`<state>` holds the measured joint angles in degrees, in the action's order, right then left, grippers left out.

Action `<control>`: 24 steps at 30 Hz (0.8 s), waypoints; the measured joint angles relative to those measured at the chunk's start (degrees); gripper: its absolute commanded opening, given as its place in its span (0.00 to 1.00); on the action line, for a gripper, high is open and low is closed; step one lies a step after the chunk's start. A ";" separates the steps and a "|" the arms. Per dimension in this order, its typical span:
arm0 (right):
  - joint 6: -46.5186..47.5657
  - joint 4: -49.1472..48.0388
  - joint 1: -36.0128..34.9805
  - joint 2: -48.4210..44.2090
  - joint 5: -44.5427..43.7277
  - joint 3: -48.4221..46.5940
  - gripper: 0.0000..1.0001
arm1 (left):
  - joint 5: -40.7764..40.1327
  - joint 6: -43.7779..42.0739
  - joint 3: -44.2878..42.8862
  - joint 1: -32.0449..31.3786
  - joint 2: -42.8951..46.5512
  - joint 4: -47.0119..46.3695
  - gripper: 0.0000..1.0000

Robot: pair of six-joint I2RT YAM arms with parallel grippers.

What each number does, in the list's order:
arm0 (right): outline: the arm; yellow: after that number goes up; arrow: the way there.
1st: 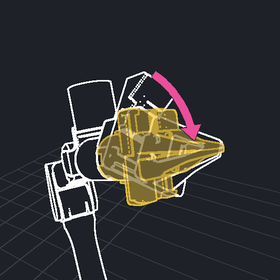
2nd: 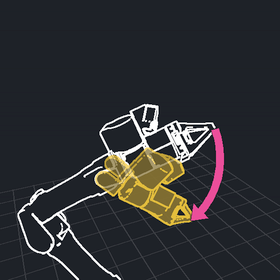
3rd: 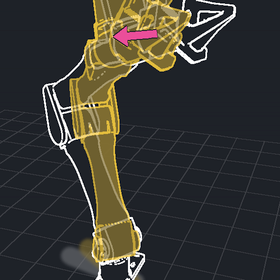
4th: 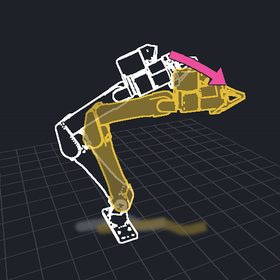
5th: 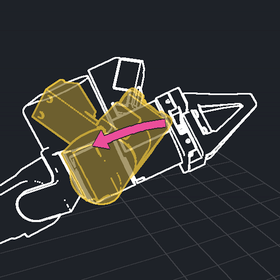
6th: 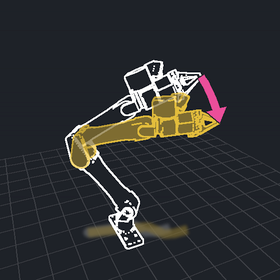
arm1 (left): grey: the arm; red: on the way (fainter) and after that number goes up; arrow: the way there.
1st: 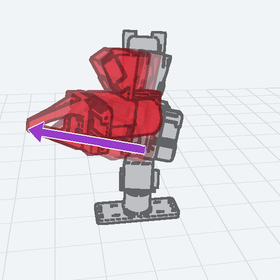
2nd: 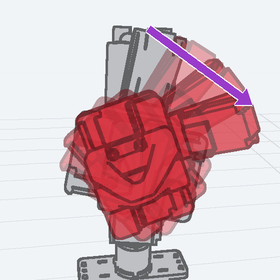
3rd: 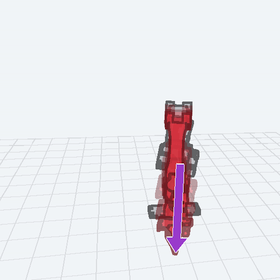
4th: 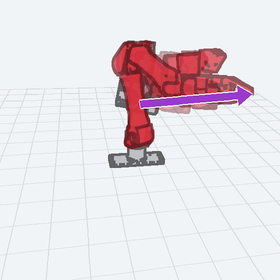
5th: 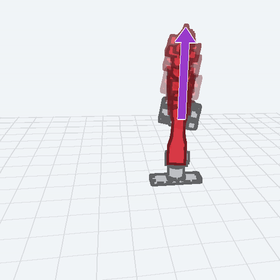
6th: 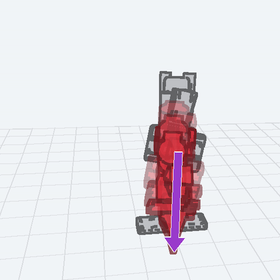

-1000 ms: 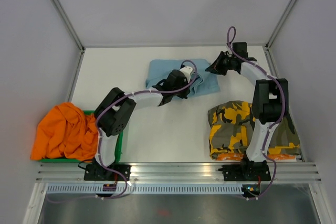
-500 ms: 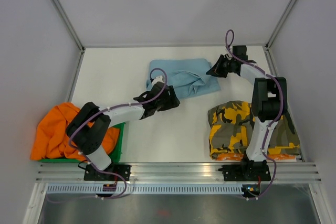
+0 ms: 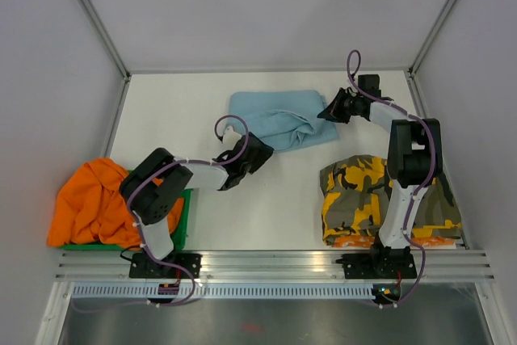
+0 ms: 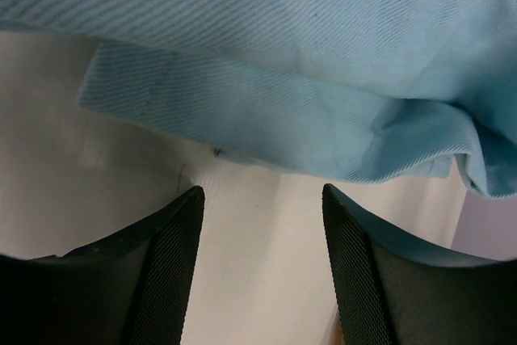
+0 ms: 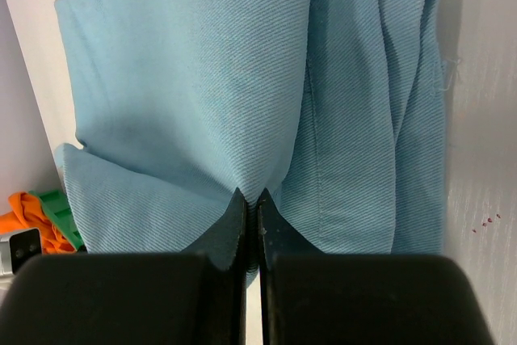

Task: Fold and stack the trousers
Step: Fold the trousers

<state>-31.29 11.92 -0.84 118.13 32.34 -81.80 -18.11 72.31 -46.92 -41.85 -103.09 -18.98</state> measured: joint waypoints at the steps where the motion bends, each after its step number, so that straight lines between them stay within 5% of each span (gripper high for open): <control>1: -0.02 -0.07 0.00 0.00 0.00 0.00 0.00 | -0.33 0.57 0.00 0.04 -0.72 -1.44 0.64; 13: -0.07 -0.22 0.00 0.00 -0.02 0.00 0.00 | -1.44 1.86 1.84 1.01 -6.99 -16.11 0.42; 18: -0.02 -0.17 0.00 0.00 -0.04 0.00 0.00 | -1.29 1.81 2.43 2.82 -7.74 -17.29 0.19; 20: 0.02 -0.13 0.00 0.00 -0.04 0.00 0.00 | -1.11 1.75 2.51 3.61 -8.02 -17.68 0.02; 24: 0.07 -0.11 -0.04 0.00 -0.02 0.00 0.00 | -1.11 -0.13 2.64 4.28 -7.96 -18.01 0.02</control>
<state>-31.22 11.81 -0.89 118.13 32.32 -81.80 -19.22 72.18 -44.27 -37.56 -111.04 -36.99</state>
